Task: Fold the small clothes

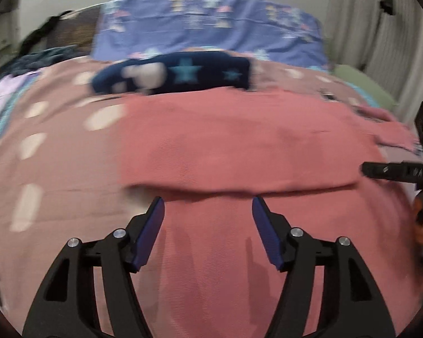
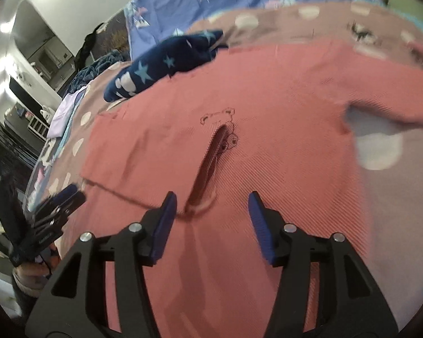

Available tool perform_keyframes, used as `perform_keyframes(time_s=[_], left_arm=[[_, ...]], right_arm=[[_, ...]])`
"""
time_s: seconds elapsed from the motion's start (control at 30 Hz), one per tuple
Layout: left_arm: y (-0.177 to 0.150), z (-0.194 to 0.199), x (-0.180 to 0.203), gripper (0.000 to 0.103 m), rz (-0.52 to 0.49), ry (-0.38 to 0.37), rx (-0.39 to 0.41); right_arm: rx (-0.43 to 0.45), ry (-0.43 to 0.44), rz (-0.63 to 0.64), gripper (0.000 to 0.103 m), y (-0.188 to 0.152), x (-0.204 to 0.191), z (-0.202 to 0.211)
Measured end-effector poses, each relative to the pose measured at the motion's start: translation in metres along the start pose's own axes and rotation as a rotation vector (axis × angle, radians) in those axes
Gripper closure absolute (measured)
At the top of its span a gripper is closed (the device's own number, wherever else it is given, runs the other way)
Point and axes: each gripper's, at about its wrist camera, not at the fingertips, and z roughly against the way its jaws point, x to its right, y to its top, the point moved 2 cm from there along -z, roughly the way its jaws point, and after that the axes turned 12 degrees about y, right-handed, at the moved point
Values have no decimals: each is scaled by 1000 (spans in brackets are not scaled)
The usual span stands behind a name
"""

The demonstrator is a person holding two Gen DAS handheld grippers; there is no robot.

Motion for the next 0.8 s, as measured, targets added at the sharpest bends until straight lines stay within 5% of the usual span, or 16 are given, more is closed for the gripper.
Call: perform_keyframes(time_s=[0.13,0.2,0.23,0.27,0.57,0.8], left_arm=[[0,-13,-35,37,9,115,-31],[3,-22,-42,37,15,129,-46],[5,-27,-44,37,18,132,-54],[8,-33,-46,37,23,135,-63],[25,-35,-23,29,25,64,-22],[27,-53,-17,28,25,118,-60]], right_arm=[[14,3,4,48,20,-7,-23],[22,13,27,71,29,-15,-39],[15,22,33,93,32,-16,-46],[-10,51,36,96,35,-19,-56],[262,11,123,97,91,-39,18],[185,-131,20,97,106,29,-6]])
